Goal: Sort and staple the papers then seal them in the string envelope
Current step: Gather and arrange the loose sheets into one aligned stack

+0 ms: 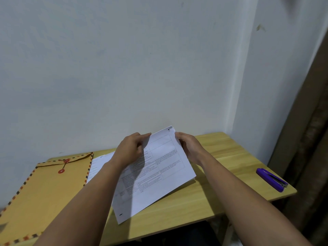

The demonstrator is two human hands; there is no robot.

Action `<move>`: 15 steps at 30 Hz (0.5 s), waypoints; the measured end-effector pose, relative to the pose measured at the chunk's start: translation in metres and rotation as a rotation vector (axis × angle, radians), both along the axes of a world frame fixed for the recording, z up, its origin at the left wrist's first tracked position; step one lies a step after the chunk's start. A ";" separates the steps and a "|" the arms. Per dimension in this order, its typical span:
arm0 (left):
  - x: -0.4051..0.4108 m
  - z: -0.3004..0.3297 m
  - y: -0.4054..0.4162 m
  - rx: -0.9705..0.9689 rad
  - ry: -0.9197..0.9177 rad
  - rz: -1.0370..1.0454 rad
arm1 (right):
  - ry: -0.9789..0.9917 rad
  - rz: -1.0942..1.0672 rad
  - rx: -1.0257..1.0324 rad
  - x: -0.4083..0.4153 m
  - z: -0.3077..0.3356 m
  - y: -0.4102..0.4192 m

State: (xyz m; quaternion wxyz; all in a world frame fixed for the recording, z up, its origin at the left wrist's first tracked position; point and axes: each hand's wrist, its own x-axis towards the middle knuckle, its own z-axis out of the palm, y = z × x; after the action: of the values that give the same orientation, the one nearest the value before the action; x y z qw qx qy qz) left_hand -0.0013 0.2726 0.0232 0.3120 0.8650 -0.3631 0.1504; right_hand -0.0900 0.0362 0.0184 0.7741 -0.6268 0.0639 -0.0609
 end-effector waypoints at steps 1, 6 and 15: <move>0.000 0.000 -0.001 -0.004 0.000 0.002 | -0.021 0.005 0.003 -0.002 0.000 0.001; 0.000 -0.002 0.000 -0.017 0.011 0.011 | -0.079 0.015 -0.053 -0.006 -0.001 0.004; -0.003 -0.003 0.003 -0.077 0.041 0.019 | -0.077 0.040 -0.036 -0.007 0.002 0.009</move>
State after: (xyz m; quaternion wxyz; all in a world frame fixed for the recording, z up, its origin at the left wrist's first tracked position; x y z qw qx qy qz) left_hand -0.0045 0.2760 0.0205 0.3510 0.8586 -0.3425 0.1492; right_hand -0.0974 0.0451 0.0199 0.7655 -0.6392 0.0205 -0.0709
